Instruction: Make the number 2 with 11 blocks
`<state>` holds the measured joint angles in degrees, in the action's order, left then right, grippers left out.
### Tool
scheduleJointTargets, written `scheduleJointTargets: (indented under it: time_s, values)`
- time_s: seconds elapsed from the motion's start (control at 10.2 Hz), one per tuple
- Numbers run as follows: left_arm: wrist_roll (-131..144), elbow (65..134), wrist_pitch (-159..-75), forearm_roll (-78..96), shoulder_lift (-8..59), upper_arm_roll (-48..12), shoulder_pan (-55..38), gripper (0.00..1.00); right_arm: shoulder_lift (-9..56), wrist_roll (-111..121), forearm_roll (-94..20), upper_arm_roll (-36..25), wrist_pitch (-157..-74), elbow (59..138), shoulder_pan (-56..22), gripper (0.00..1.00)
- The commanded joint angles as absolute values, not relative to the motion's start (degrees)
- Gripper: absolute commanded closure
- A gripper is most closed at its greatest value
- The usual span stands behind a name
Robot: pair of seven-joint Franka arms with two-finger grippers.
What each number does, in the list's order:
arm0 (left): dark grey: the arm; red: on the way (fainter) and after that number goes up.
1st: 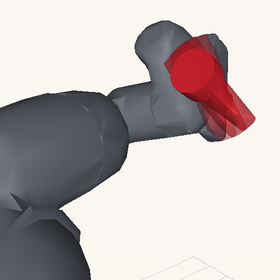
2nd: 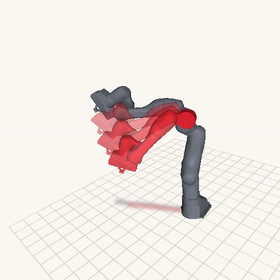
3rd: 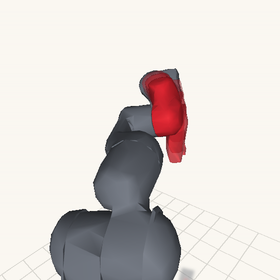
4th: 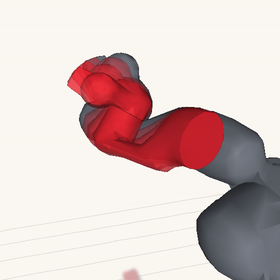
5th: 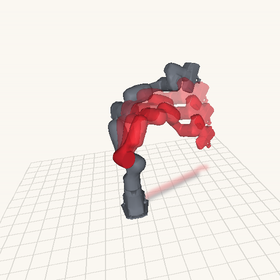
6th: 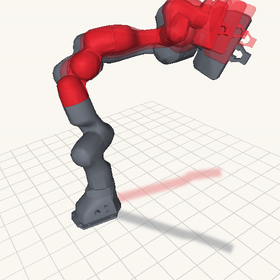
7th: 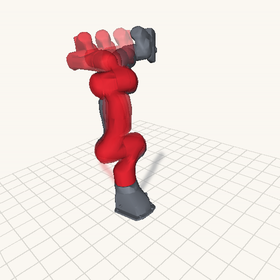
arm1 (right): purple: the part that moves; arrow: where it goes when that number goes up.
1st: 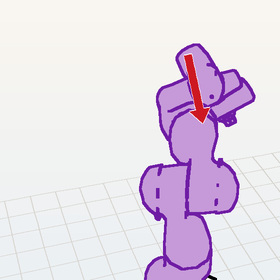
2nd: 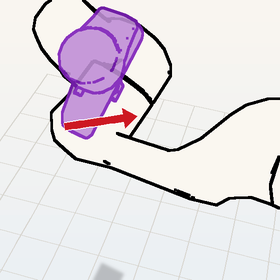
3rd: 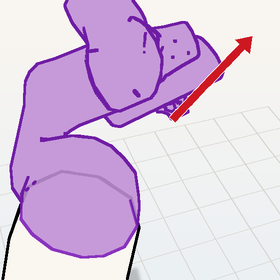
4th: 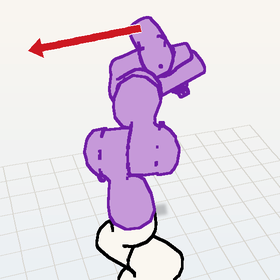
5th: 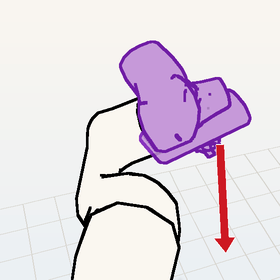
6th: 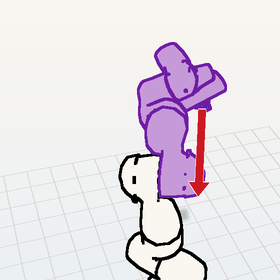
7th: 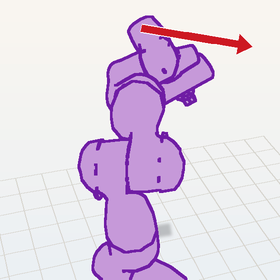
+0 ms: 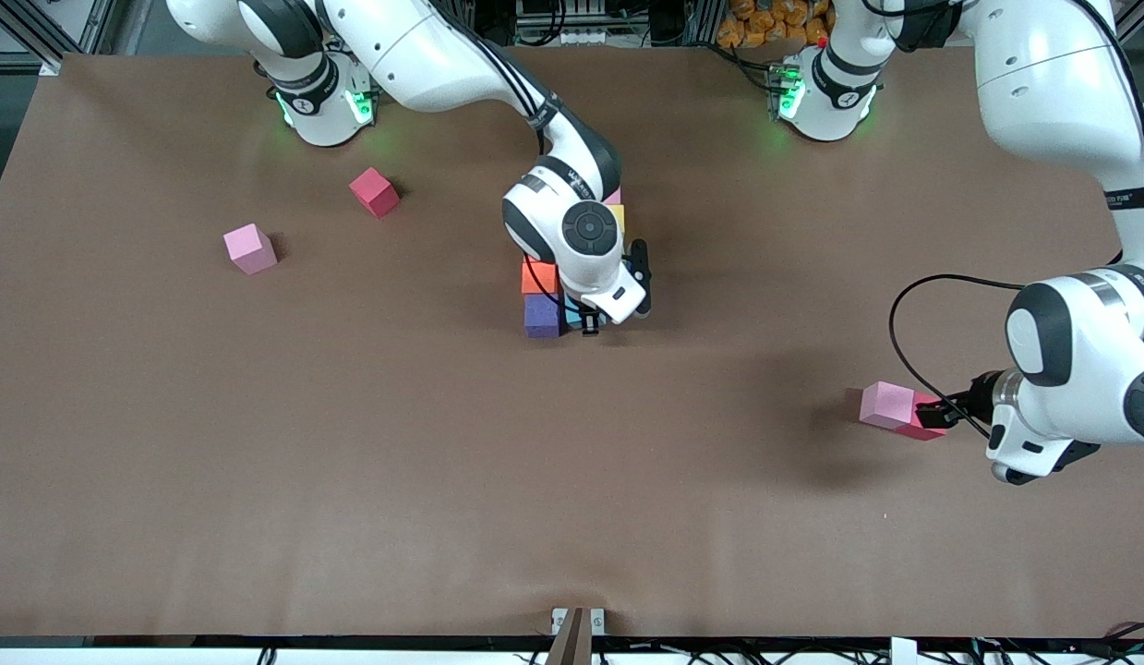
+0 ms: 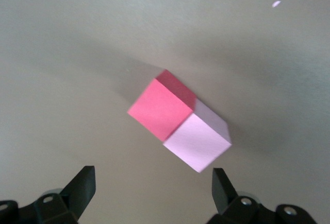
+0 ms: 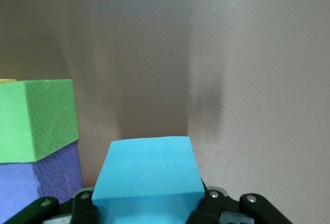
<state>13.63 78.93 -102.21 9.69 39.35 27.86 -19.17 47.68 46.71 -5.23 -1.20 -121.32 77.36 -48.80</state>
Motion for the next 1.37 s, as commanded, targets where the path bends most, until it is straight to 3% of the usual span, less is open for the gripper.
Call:
scheduleJointTargets:
  time_s: [0.0,0.59,1.27]
  values:
    - [12.22,79.37,-103.36,8.33,38.14,27.51,-18.55,0.0,48.78,48.25,-5.98,-3.33,-121.9,76.82,-49.92,1.0]
    - [17.11,79.28,-103.54,16.57,38.23,26.45,-16.97,0.0,49.39,48.08,-5.98,-4.48,-121.9,76.73,-50.1,1.0]
    - [53.41,79.98,-103.54,19.42,41.56,25.49,-17.23,0.0,50.01,47.9,-5.8,-4.57,-121.99,76.82,-51.15,1.0]
